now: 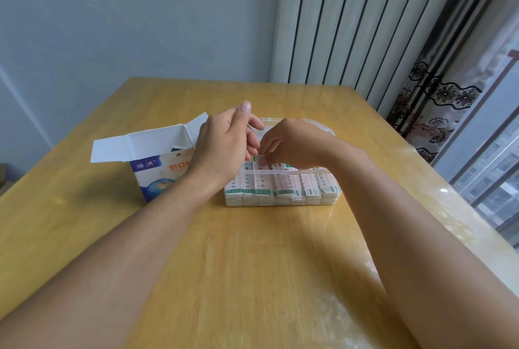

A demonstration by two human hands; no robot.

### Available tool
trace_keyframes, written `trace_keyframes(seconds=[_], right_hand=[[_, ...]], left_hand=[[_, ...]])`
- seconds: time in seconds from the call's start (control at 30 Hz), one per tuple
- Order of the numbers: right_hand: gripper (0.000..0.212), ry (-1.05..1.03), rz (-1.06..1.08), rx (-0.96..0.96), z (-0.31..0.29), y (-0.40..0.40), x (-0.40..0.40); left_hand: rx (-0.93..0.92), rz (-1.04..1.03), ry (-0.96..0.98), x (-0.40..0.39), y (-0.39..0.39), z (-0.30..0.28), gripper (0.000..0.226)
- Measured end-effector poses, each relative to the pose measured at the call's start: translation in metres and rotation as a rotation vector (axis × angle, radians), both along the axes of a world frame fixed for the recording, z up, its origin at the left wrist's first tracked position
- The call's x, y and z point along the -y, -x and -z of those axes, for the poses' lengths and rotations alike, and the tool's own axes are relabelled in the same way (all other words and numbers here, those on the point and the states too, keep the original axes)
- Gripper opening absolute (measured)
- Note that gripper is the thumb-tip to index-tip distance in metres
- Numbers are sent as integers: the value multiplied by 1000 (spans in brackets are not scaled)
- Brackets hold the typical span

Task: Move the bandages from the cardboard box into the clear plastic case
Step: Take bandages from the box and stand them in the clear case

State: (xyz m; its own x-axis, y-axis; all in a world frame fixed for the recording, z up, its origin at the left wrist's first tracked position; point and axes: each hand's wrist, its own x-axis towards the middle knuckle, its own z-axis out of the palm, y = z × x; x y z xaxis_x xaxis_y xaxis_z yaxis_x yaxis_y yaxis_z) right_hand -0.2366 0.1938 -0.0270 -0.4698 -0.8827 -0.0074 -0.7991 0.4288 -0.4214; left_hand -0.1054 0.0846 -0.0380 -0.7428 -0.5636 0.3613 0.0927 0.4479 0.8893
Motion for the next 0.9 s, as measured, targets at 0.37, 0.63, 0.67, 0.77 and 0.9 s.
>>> trace_keyframes(seconds=[0.37, 0.63, 0.67, 0.77, 0.9], right_hand=[[17, 56, -6, 10, -2, 2, -4], [19, 59, 18, 64, -6, 1, -5], [19, 61, 31, 87, -6, 2, -5], [19, 44, 44, 95, -6, 3, -5], [19, 2, 43, 33, -6, 0, -6]], left_hand=[[-4, 12, -9, 0, 0, 0, 47], [-4, 17, -11, 1, 0, 0, 47], [-3, 17, -13, 0, -1, 0, 47], [-3, 13, -17, -1, -1, -1, 48], [-3, 10, -15, -1, -1, -1, 48]])
